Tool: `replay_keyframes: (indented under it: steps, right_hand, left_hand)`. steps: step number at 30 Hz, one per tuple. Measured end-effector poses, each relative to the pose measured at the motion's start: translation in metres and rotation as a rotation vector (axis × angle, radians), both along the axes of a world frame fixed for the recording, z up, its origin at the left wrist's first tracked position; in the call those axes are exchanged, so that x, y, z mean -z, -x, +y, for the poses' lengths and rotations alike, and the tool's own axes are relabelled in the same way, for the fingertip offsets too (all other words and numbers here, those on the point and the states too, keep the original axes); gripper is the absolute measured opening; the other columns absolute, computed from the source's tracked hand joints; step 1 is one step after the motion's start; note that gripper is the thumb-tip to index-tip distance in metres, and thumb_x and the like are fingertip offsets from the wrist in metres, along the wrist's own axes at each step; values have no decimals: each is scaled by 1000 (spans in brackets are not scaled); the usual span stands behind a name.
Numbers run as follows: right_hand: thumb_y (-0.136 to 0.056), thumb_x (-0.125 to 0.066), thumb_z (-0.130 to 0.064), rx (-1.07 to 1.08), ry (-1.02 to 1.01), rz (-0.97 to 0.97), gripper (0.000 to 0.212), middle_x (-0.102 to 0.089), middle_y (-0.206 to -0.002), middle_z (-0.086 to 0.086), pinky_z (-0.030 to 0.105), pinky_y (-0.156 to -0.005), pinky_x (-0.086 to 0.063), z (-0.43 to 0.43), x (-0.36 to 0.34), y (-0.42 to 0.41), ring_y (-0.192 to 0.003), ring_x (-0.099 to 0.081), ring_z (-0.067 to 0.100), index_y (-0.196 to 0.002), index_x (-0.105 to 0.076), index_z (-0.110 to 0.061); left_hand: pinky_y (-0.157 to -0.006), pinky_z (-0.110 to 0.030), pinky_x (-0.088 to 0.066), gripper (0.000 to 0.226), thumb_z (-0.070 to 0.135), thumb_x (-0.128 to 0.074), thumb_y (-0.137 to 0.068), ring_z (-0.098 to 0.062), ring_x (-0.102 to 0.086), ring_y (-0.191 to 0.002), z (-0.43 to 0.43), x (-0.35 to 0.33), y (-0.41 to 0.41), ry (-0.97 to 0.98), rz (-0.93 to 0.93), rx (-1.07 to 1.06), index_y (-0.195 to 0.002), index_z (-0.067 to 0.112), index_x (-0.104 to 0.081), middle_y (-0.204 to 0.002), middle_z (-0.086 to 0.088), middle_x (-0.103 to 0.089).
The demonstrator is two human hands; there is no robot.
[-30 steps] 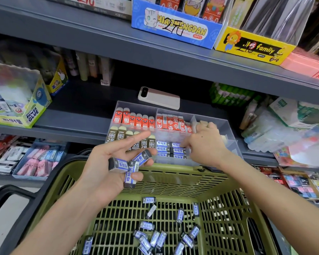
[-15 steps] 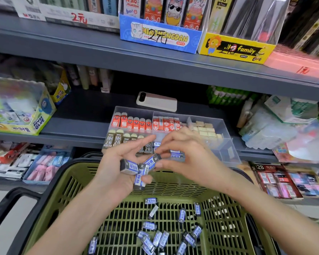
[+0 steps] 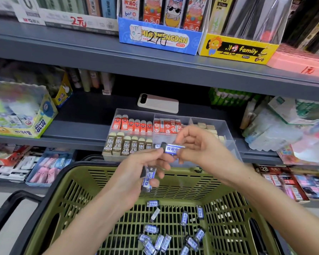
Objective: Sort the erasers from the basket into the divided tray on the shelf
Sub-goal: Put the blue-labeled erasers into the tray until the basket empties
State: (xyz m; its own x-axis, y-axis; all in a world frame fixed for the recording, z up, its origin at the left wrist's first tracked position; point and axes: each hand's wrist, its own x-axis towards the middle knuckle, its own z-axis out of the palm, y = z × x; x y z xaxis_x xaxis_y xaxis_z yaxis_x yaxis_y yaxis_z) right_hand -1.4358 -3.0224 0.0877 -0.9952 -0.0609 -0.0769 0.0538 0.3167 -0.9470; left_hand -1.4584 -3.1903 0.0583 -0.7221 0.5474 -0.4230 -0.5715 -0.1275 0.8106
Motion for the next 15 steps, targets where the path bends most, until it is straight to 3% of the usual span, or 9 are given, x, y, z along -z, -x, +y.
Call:
replay_keyframes:
  steps: [3,5,8,10,12,15]
  right_hand:
    - [-77,-65,5,-144,-282,106,45,-66,-79,-8,13,-71,-41,-1,1,-1,-70,-55,2,-105,-62,-30]
    - [-77,-72,-8,-168,-521,191,37,-65,-79,-17,11,-69,-38,4,-1,2,-71,-52,1,-104,-67,-33]
    - [-76,-75,-13,-19,-545,187,24,-59,-60,-22,10,-59,-38,17,-4,16,-58,-50,-2,-97,-73,-25]
    - [-80,-72,-12,61,-599,164,23,-60,-65,-19,13,-63,-41,29,-3,27,-57,-52,-2,-101,-73,-20]
    - [-84,-68,-18,44,-751,133,23,-66,-80,-10,18,-71,-39,40,3,35,-72,-54,4,-106,-72,-22]
    - [-83,-68,-28,-33,-968,115,27,-68,-93,-9,25,-84,-33,48,16,42,-96,-49,15,-110,-68,-29]
  left_hand:
    - [-43,-20,-29,23,27,-62,-75,-11,-45,-51,7,-2,2,46,42,-21,-62,9,-68,-63,-5,-55]
    - [-42,-20,-29,25,24,-59,-81,-12,-43,-51,8,-3,4,56,43,-23,-62,9,-65,-63,-6,-51]
    - [-41,-20,-28,27,23,-56,-83,-12,-39,-49,6,-4,8,41,1,-36,-64,7,-66,-56,-3,-45]
    - [-39,-20,-27,25,23,-58,-77,-13,-37,-46,1,-3,11,10,-61,-78,-62,5,-65,-54,-3,-40]
    - [-38,-19,-27,23,23,-58,-72,-13,-37,-44,-6,-2,13,-21,-98,-117,-61,4,-66,-54,-3,-39]
    - [-38,-20,-29,23,22,-59,-71,-14,-38,-47,-16,3,13,-61,-125,-145,-61,3,-68,-56,-4,-43]
